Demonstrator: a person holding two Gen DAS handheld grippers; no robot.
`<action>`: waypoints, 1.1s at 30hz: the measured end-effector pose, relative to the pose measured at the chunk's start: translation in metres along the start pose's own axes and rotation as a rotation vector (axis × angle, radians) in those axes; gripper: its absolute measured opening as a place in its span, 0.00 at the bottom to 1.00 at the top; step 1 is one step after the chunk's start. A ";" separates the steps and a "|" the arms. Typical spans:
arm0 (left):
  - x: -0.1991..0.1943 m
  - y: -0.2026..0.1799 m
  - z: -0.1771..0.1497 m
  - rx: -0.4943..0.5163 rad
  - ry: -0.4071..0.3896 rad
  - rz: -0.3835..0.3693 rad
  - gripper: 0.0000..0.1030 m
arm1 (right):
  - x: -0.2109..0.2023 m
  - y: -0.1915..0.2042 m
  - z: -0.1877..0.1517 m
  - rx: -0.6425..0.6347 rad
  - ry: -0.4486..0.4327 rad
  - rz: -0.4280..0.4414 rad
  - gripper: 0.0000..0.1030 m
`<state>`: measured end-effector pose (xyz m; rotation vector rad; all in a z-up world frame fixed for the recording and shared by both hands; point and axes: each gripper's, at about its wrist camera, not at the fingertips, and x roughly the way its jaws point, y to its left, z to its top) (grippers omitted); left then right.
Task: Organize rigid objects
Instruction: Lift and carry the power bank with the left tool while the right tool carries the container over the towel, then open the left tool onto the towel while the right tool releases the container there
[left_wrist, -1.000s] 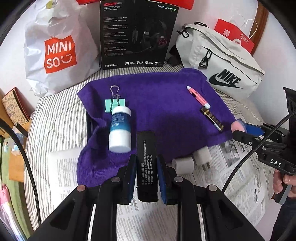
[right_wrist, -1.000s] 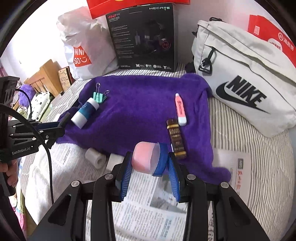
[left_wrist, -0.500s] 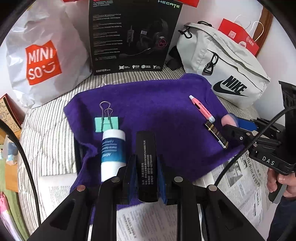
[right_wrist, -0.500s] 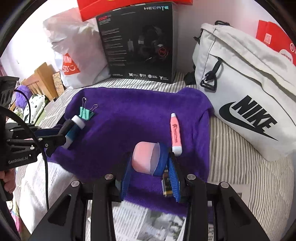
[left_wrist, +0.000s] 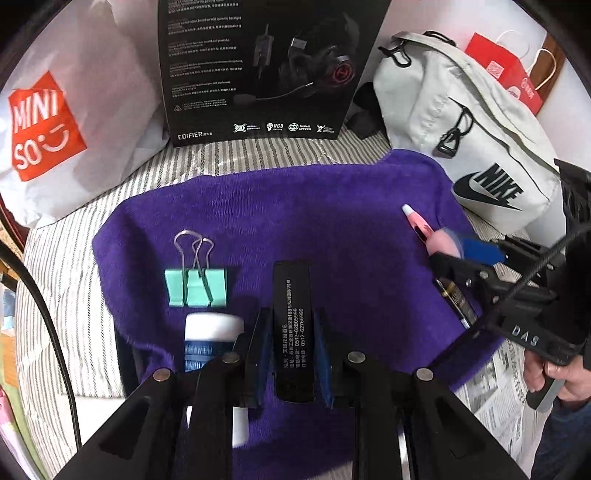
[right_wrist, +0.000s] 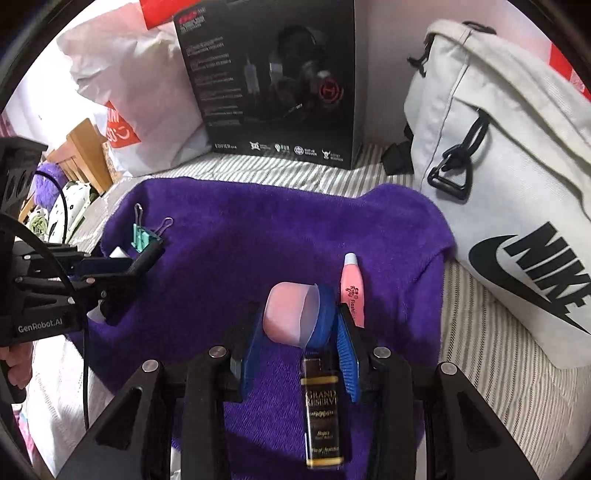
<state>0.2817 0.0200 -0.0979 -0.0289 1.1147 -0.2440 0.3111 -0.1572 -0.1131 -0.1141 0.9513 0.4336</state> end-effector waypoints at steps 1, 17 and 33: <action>0.004 0.001 0.003 -0.004 0.003 0.007 0.20 | 0.003 0.000 0.001 0.000 0.003 0.000 0.36; 0.035 0.005 0.023 0.005 0.034 0.047 0.21 | 0.032 0.003 0.009 -0.035 0.067 -0.010 0.37; 0.033 0.005 0.018 0.006 0.023 0.057 0.27 | 0.031 0.008 0.005 -0.048 0.084 0.011 0.45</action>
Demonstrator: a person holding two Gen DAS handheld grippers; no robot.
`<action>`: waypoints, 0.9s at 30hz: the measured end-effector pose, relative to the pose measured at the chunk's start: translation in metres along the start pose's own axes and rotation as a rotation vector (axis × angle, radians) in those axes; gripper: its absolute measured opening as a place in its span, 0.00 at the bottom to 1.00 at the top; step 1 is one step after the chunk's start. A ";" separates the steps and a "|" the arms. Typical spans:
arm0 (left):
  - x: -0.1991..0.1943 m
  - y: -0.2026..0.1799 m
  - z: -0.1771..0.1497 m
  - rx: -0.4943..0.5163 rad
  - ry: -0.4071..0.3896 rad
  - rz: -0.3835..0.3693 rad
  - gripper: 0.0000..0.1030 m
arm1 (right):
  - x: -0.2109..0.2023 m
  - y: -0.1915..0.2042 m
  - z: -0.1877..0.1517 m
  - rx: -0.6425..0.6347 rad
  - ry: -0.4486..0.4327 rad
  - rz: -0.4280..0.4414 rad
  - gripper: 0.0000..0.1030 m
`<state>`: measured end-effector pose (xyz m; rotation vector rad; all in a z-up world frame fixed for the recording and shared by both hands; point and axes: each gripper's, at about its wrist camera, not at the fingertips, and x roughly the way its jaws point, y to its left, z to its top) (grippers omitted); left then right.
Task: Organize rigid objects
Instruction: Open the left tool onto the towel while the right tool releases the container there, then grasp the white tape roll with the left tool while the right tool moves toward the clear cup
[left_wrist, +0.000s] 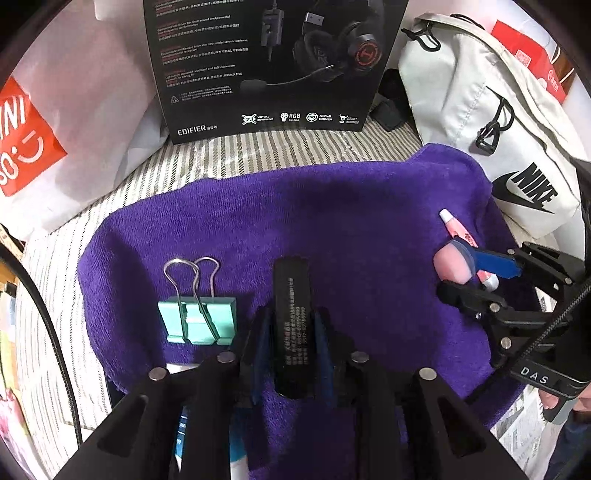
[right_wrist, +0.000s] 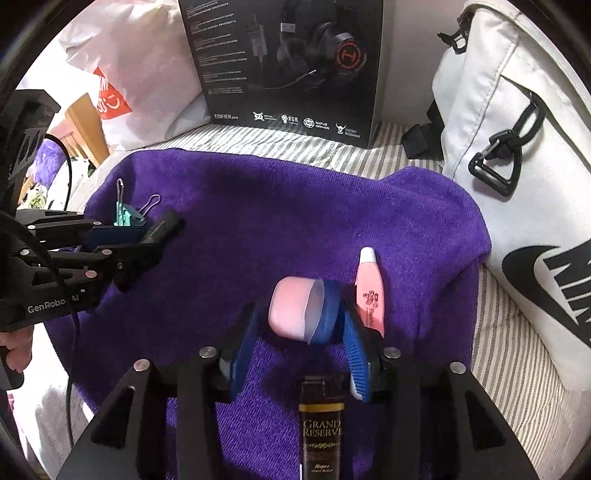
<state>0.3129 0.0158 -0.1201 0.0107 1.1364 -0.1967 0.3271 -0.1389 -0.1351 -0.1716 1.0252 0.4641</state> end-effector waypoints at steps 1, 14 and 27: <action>-0.001 0.000 -0.001 0.000 -0.003 -0.007 0.29 | -0.002 -0.001 -0.002 0.009 0.003 0.006 0.45; -0.024 -0.019 -0.016 0.010 -0.015 -0.006 0.49 | -0.071 0.004 -0.039 0.018 -0.024 -0.023 0.45; -0.090 -0.038 -0.083 0.048 -0.075 0.039 0.49 | -0.138 0.008 -0.113 0.127 -0.074 -0.021 0.46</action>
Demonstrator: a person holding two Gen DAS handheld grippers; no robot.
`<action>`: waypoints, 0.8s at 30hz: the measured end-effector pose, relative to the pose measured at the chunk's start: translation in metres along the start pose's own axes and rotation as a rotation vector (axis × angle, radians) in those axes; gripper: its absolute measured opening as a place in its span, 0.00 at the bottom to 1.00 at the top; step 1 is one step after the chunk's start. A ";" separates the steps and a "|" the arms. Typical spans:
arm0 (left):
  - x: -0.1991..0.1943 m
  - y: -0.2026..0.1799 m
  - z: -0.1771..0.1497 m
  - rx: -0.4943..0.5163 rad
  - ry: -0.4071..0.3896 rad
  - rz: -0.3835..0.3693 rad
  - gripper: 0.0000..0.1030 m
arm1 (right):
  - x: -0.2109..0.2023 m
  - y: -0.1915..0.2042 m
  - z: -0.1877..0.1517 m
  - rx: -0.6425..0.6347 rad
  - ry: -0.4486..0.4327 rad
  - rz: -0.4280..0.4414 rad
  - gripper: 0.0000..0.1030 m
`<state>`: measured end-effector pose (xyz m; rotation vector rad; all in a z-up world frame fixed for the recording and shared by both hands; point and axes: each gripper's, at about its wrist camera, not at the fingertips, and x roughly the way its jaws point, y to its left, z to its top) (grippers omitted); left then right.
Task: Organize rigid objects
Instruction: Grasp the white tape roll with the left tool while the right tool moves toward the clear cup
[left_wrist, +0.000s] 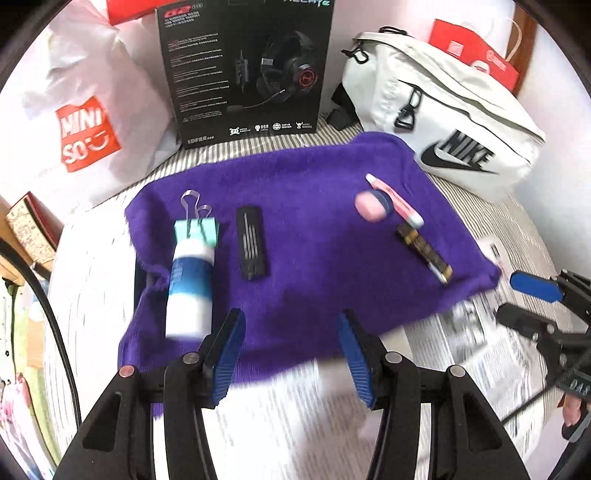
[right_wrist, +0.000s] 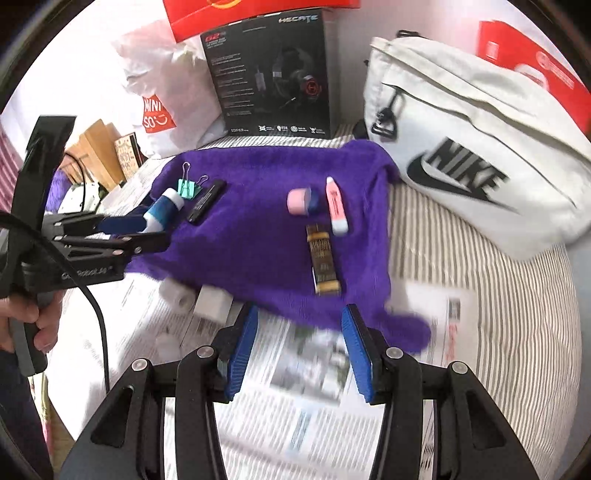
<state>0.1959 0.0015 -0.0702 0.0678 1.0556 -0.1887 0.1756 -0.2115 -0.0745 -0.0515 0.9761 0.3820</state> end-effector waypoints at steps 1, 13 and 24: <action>-0.005 -0.001 -0.008 0.001 0.000 -0.007 0.49 | -0.003 0.000 -0.005 0.007 0.002 0.000 0.47; 0.016 -0.024 -0.046 -0.013 0.056 -0.034 0.49 | -0.023 -0.011 -0.060 0.095 0.026 0.022 0.47; 0.039 -0.031 -0.045 -0.047 0.060 -0.027 0.45 | -0.012 -0.024 -0.079 0.130 0.081 0.011 0.47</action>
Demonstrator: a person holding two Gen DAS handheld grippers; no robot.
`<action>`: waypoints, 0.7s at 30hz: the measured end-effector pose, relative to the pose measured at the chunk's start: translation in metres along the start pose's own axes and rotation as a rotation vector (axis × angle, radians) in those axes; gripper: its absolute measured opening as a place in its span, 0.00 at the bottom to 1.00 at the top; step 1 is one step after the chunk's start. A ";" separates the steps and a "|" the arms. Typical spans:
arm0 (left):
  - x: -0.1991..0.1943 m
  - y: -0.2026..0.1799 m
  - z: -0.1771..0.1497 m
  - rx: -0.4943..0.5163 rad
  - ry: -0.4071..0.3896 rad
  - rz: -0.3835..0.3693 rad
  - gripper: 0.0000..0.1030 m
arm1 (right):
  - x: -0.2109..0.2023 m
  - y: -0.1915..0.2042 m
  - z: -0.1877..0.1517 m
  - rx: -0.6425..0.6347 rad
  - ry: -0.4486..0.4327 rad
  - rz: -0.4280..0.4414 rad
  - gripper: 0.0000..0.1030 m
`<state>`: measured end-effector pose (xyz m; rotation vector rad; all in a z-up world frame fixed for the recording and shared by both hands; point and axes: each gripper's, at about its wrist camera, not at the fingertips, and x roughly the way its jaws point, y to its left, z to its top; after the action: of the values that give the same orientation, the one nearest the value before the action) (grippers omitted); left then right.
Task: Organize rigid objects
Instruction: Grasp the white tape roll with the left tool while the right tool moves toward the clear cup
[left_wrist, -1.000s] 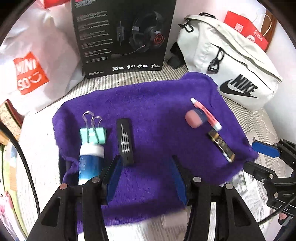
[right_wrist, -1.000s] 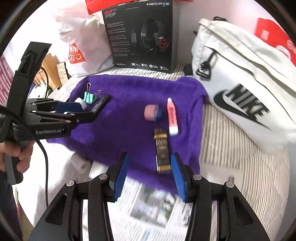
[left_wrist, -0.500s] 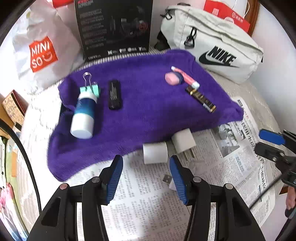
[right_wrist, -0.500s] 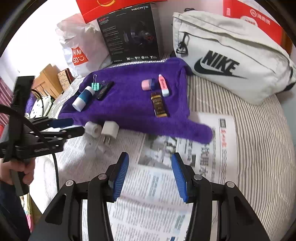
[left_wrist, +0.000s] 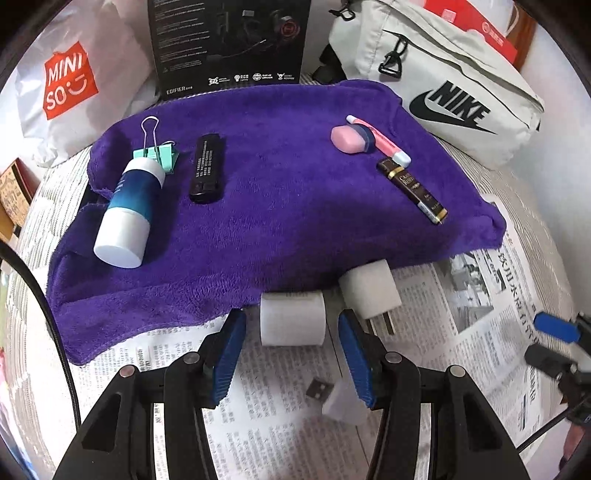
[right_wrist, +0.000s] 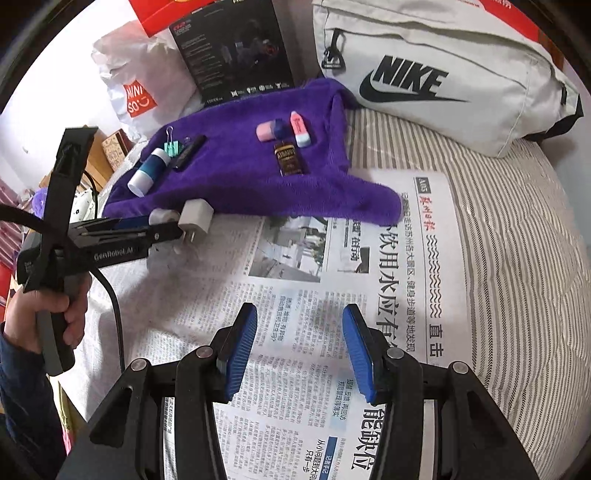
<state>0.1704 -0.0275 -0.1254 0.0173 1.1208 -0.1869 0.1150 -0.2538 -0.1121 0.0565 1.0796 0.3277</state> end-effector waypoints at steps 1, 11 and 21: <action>0.001 0.001 0.001 -0.008 -0.001 0.004 0.44 | 0.001 0.001 0.000 -0.002 0.002 0.001 0.47; -0.005 0.008 0.001 -0.002 -0.008 -0.006 0.29 | 0.015 0.026 0.003 -0.049 0.011 0.047 0.47; -0.029 0.054 -0.018 -0.049 -0.022 0.032 0.29 | 0.038 0.073 0.023 -0.134 0.002 0.146 0.47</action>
<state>0.1508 0.0313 -0.1114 -0.0099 1.1018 -0.1306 0.1341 -0.1708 -0.1189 0.0156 1.0553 0.5306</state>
